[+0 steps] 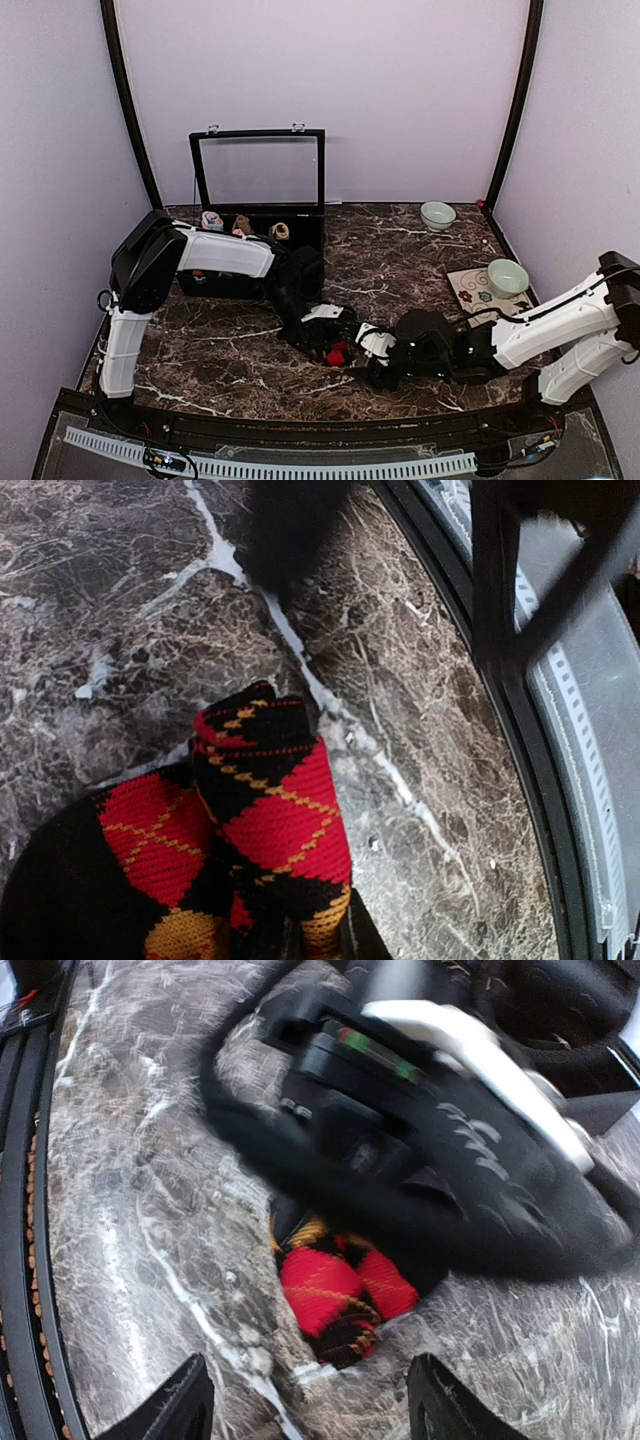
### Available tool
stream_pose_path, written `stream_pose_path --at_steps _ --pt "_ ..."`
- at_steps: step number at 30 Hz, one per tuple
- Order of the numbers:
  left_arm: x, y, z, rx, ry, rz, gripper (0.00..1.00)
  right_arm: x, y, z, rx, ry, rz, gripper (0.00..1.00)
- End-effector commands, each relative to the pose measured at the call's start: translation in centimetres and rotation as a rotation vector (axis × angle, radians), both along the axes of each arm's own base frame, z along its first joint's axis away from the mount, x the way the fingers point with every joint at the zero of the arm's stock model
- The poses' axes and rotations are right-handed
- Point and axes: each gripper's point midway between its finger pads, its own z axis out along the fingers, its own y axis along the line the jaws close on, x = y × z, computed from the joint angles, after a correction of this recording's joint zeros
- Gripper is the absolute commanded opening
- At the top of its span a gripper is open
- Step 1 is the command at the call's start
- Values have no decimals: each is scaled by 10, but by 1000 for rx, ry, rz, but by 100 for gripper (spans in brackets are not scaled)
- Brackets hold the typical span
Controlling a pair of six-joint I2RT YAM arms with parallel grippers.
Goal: Roll the socks
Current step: Roll the sock at the center of the board.
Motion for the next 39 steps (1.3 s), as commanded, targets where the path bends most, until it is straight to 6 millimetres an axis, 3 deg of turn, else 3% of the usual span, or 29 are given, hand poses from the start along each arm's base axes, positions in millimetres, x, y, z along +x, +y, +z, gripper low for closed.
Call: stream_pose_path --at_steps 1,9,18,23,27,31,39 --pt "-32 52 -66 323 105 -31 8 -6 30 0 -87 -130 126 63" --pt "-32 56 -69 346 104 -49 9 -3 57 -19 -167 -189 223 57" --pt "-36 61 -69 369 125 -69 10 12 56 -41 -176 -133 199 48" --pt "-36 62 -67 374 125 -76 11 15 51 -60 -210 -87 191 36" --pt "-31 58 -64 363 104 -56 18 11 43 -72 -209 -37 166 21" --pt "-18 50 -47 299 30 3 31 5 32 -86 -199 25 131 13" --pt "8 45 4 191 -119 134 33 -6 20 -112 -191 138 99 4"
